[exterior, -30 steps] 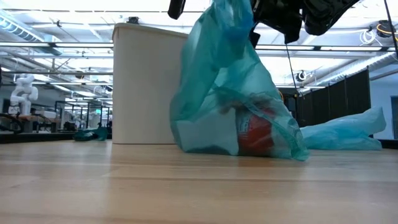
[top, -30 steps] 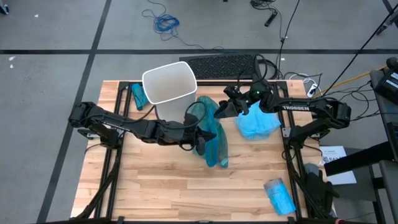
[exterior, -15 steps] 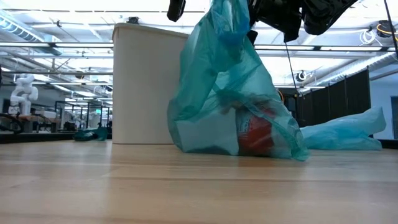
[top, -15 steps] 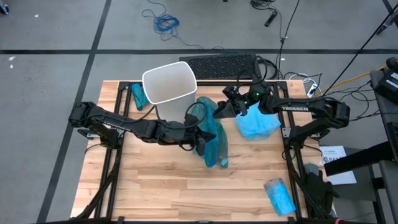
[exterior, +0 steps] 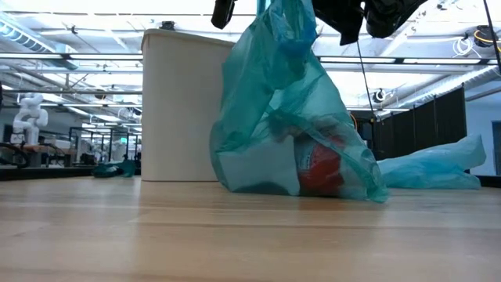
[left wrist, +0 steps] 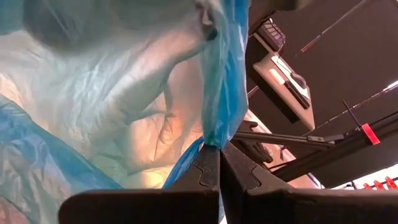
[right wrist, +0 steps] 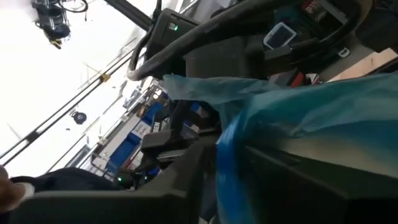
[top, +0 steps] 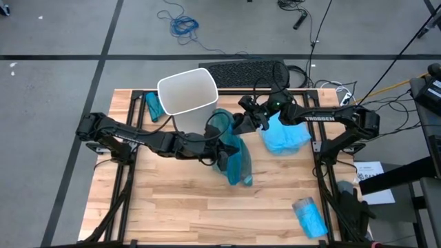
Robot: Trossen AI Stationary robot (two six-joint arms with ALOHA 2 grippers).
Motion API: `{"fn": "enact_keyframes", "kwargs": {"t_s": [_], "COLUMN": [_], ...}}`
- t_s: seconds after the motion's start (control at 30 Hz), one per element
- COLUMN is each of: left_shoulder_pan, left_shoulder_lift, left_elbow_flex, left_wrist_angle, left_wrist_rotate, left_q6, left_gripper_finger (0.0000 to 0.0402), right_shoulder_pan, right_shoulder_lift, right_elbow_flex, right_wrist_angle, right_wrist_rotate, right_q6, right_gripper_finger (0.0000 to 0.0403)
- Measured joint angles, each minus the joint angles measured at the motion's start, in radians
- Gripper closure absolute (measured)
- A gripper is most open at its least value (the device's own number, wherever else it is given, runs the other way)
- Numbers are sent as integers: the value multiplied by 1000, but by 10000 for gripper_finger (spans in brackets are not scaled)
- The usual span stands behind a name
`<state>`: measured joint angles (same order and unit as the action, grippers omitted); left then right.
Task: Place trash/remove bag and relplace
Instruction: Close the blue trash bag
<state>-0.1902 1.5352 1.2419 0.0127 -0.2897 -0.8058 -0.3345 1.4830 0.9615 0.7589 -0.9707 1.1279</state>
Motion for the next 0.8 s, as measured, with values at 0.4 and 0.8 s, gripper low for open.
{"fn": "enact_keyframes", "kwargs": {"t_s": [0.4, 0.8], "left_shoulder_pan": [1, -1], "left_shoulder_lift": [-2, -3], "left_elbow_flex": [2, 2], "left_wrist_angle": [-1, 16], "left_wrist_rotate": [-15, -7], "left_q6": [2, 26], "left_gripper_finger": [402, 402], "right_shoulder_pan": [-64, -112], "right_shoulder_lift": [-21, -80], "right_elbow_flex": [0, 0], "right_wrist_angle": [42, -279], "right_wrist_rotate": [-143, -209], "right_q6": [43, -142], "right_gripper_finger": [402, 403]}}
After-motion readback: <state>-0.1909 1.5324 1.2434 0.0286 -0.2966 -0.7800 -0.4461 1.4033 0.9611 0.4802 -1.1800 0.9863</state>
